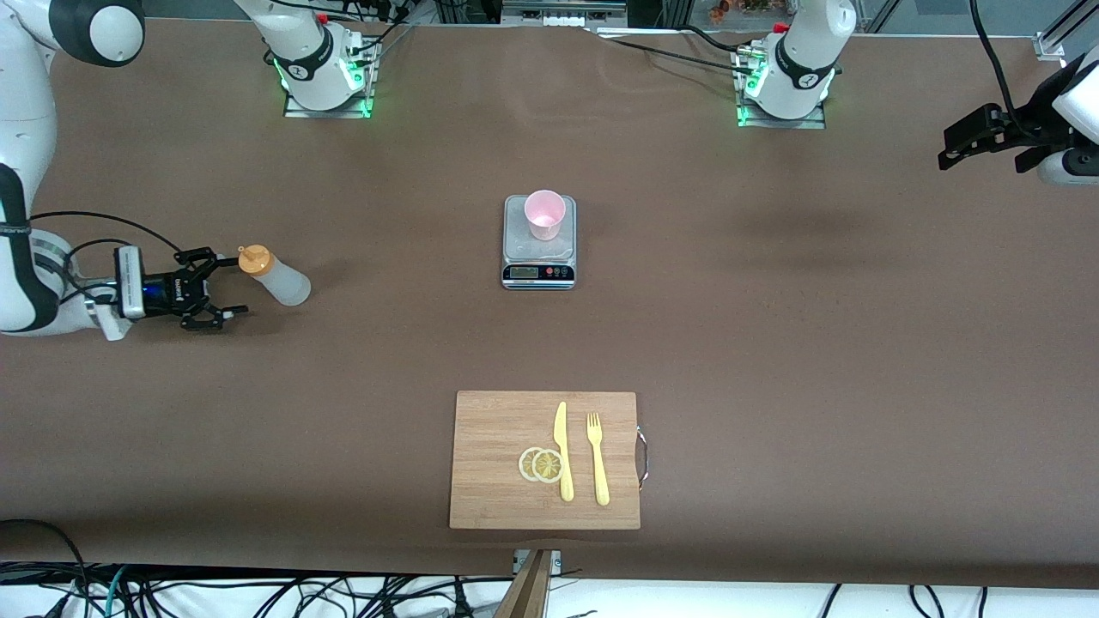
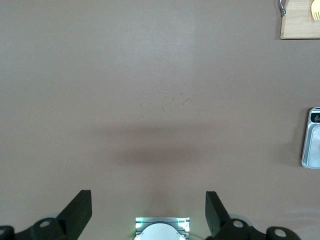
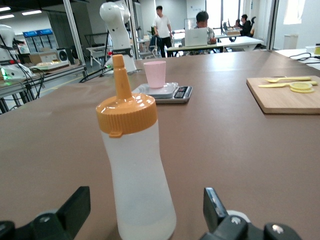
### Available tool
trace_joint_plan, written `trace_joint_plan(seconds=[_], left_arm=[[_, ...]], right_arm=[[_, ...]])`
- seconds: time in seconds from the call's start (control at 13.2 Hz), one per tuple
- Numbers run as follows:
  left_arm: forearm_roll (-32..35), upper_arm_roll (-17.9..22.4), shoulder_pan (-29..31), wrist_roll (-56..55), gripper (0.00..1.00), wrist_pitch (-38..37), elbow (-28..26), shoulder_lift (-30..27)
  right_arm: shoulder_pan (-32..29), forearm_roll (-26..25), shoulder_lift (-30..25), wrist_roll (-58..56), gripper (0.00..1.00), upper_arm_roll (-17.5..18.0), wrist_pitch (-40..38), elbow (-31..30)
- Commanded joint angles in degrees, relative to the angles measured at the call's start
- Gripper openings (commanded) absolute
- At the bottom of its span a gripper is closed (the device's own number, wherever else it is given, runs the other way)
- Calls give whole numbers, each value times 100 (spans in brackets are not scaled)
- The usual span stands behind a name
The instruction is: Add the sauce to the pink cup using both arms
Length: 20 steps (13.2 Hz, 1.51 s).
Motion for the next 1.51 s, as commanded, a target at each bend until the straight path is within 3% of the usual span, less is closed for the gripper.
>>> trace_joint_plan(seconds=[0.0,0.45,0.98,1.43], left_arm=[[0,-31,29,-11,100,37,-11,-21],[-27,-13,38,7,100,115,-11,-21],[-9,-13,38,-46,100,107,-11,-47],[-18,-31,38,-99,100,124,-72,-126]], right_arm=[[-18,-209,-103,476,100,-126,-112,418],[61,-737,-489,3005,100,-109,-543,1622],[1017,-1308,-1623,6397,100,-74,-543,1764],[2037,-1765,-1870,9614,100,-100,-498,2151]])
